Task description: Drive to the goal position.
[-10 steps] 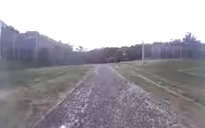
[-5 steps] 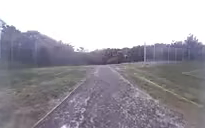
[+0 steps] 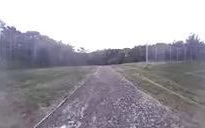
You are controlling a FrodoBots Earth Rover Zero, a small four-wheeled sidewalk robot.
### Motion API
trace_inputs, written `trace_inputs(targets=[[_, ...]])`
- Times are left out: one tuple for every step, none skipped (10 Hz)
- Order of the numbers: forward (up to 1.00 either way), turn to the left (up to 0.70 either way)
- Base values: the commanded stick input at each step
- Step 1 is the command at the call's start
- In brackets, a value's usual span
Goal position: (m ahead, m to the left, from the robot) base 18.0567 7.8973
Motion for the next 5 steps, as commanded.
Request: trace_inputs(targets=[[0.7,0.0],[0.7,0.0],[0.7,0.0],[0.7,0.0],[0.7,0.0]])
